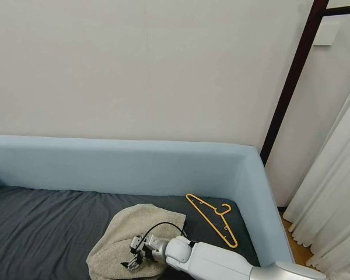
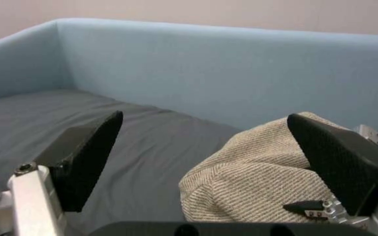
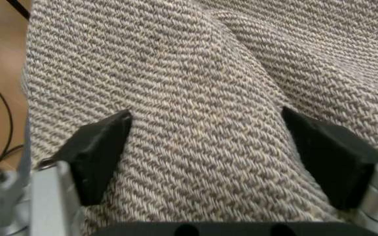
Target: Pick up the clothes from the sofa and hang them on the clothes hanger.
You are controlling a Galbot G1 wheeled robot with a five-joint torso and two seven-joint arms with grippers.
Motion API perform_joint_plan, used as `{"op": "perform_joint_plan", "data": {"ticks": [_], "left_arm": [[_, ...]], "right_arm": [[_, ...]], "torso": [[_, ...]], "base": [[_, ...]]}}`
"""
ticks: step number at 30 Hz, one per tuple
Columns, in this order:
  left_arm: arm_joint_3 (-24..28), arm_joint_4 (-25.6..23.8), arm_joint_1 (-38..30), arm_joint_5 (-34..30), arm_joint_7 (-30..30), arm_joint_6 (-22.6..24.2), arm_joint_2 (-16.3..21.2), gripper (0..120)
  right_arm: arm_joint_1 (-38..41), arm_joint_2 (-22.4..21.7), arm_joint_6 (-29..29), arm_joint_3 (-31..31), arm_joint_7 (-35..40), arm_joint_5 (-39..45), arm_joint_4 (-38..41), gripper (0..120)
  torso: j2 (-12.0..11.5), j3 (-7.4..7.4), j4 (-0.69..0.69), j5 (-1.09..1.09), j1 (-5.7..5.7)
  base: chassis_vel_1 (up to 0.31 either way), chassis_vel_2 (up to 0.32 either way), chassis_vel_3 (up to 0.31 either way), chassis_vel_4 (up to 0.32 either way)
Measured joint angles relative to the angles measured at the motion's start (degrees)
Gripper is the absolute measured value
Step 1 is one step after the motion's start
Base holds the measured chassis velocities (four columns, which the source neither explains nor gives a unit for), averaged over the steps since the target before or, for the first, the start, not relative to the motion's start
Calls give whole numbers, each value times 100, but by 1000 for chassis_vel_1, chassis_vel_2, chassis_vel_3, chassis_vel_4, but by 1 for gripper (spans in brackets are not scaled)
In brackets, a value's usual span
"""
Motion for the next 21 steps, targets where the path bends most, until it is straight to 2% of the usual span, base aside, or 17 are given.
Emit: {"op": "perform_joint_plan", "data": {"ticks": [1,6,11,12,16,17,21], "left_arm": [[-1,4,-11,-2,-10,-5,0,99],[2,23,-38,-6,-28,-12,-17,99],[11,106,-104,-16,-74,-36,-35,98],[11,106,-104,-16,-74,-36,-35,98],[4,172,-154,-67,-102,-50,-37,98],[4,172,-154,-67,-102,-50,-37,98],[9,226,-240,-86,-113,-48,-67,99]], "right_arm": [[3,0,8,-12,9,-3,-13,81],[12,-38,8,-34,23,8,6,69],[-117,-65,123,-7,123,19,33,46],[-117,-65,123,-7,123,19,33,46],[-228,-95,257,108,301,9,112,27],[-228,-95,257,108,301,9,112,27],[-323,-168,323,224,431,0,261,11]], "torso": [[0,0,-1,0,0],[0,0,-1,0,0],[0,0,0,0,0],[0,0,0,0,0],[0,0,0,0,0],[0,0,0,0,0],[0,0,0,0,0]], "base": [[0,0,0,0],[0,0,0,0],[0,0,0,0],[0,0,0,0],[0,0,0,0],[0,0,0,0],[0,0,0,0]]}}
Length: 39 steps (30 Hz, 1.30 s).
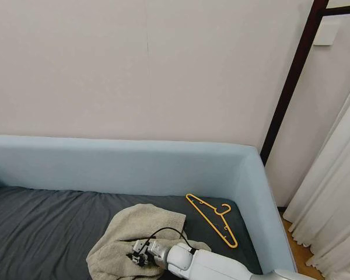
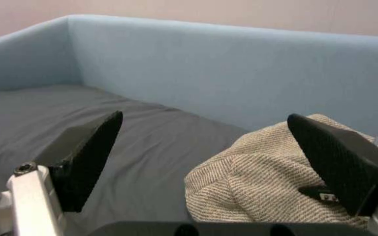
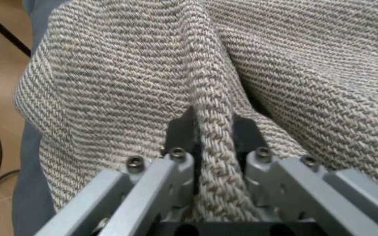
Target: Pick up the clothes from the sofa and hang them on the clothes hanger.
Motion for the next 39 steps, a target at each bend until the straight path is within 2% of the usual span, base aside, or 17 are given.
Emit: {"op": "perform_joint_plan", "data": {"ticks": [1,3,11,18,19,22,27,30,35,39], "left_arm": [[10,8,-16,-9,-1,12,-9,99],[13,20,-28,-14,-1,22,-16,98],[-1,60,-91,-186,-44,129,-35,98],[8,1,-124,-111,-65,54,-54,98],[8,1,-124,-111,-65,54,-54,98],[11,-7,-159,-116,-79,49,-44,98],[7,36,-207,-125,-95,50,-32,98],[-1,41,-216,-125,-112,61,-51,98],[-30,-10,-199,-128,-135,84,-69,98],[-57,-10,-224,-133,-161,103,-83,98]], "right_arm": [[-21,-41,14,30,8,1,57,4],[-38,-76,61,55,8,16,91,1],[-259,-437,291,396,126,107,590,0],[-559,-1213,180,1202,665,461,2078,0],[-559,-1213,180,1202,665,461,2078,0],[-583,-1593,51,1675,870,705,2922,0],[-523,-1881,-83,2196,959,1014,3556,0],[-228,-2256,-108,2493,932,1267,4039,0],[405,-2752,-35,2620,689,1728,4469,0],[985,-2944,21,2592,553,2047,4570,0]], "torso": [[0,0,0,0,0],[0,0,0,0,0],[0,0,0,0,0],[0,0,-1,0,0],[0,0,-1,0,0],[0,0,0,0,0],[0,0,0,1,0],[0,0,0,1,0],[0,0,-1,2,0],[0,0,-1,0,0]], "base": [[0,0,0,0],[0,0,0,0],[0,0,0,0],[0,0,0,0],[0,0,0,0],[0,0,0,0],[0,0,0,0],[0,0,0,0],[0,0,0,0],[0,0,0,0]]}}
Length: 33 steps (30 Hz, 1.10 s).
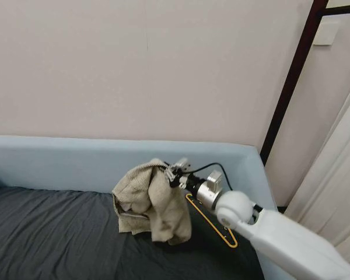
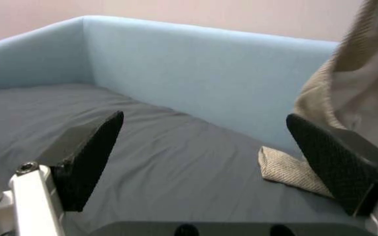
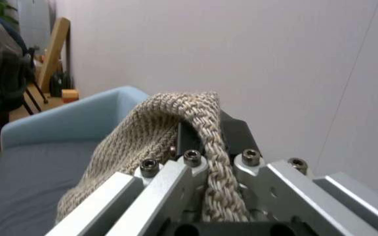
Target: Pick up the clothes from the sofa and hang them on the clothes hanger.
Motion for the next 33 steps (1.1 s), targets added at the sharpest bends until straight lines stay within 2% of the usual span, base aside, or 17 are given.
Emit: {"op": "perform_joint_plan", "data": {"ticks": [9,13,15,18,19,22,24,25,27,30,33], "left_arm": [[-35,-12,10,0,-50,9,-95,98],[-70,-44,45,-2,-63,0,-114,98],[-70,-42,48,-2,-65,-1,-121,98],[-26,44,56,31,-68,-1,-159,98],[-26,44,56,31,-68,-1,-159,98],[25,71,78,64,-56,57,-163,98],[36,114,52,74,-49,128,-164,98],[36,114,52,74,-49,128,-164,98],[53,179,-23,75,-42,228,-164,98],[74,309,-128,100,-34,275,-163,98],[85,380,-165,124,-32,275,-163,98]], "right_arm": [[906,130,-373,-203,416,825,552,0],[1215,54,-674,-62,781,1637,928,0],[1166,-20,-708,10,811,1782,1005,0],[261,-421,-644,428,627,1876,1035,0],[261,-421,-644,428,627,1876,1035,0],[-1203,-592,-242,722,-37,1416,319,0],[-2089,-364,87,816,-488,1029,-625,0],[-2089,-364,87,816,-488,1029,-625,0],[-2774,103,403,880,-885,680,-1787,0],[-3280,490,800,874,-1347,46,-3029,0],[-3429,523,941,874,-1503,-237,-3392,0]], "torso": [[0,0,3,-1,0],[0,0,2,-1,0],[0,-1,2,-2,0],[1,-1,1,-2,0],[1,-1,1,-2,0],[2,-2,-3,1,-1],[0,1,-5,5,0],[0,1,-5,5,0],[1,0,2,3,0],[0,0,2,3,0],[0,0,0,0,-1]], "base": [[0,0,0,0],[0,0,0,0],[0,0,0,0],[0,0,0,0],[0,0,0,0],[0,0,0,0],[0,0,0,0],[0,0,0,0],[0,0,0,0],[0,0,0,0],[0,0,0,0]]}}
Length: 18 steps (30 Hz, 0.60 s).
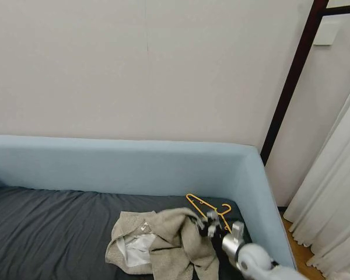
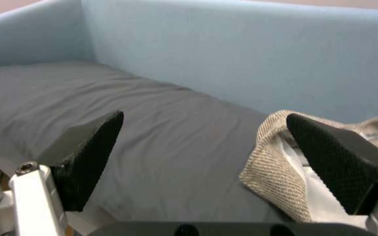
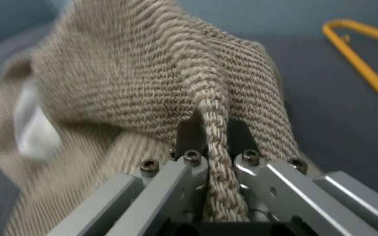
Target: Pick up the clothes from the sofa and hang them on the clothes hanger.
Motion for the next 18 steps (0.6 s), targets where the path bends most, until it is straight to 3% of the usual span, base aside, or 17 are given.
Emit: {"op": "perform_joint_plan", "data": {"ticks": [12,15,18], "left_arm": [[109,155,-212,2,-1,67,17,98],[157,292,-345,1,0,120,173,98],[178,376,-419,-6,2,165,302,98]], "right_arm": [[110,-133,-35,478,191,-520,-579,0],[105,-87,-42,703,327,-788,-685,0],[30,-100,-64,821,453,-942,-594,8]], "torso": [[0,0,2,-1,0],[0,0,2,0,1],[0,0,2,0,0]], "base": [[0,0,0,0],[0,0,0,0],[0,0,0,0]]}}
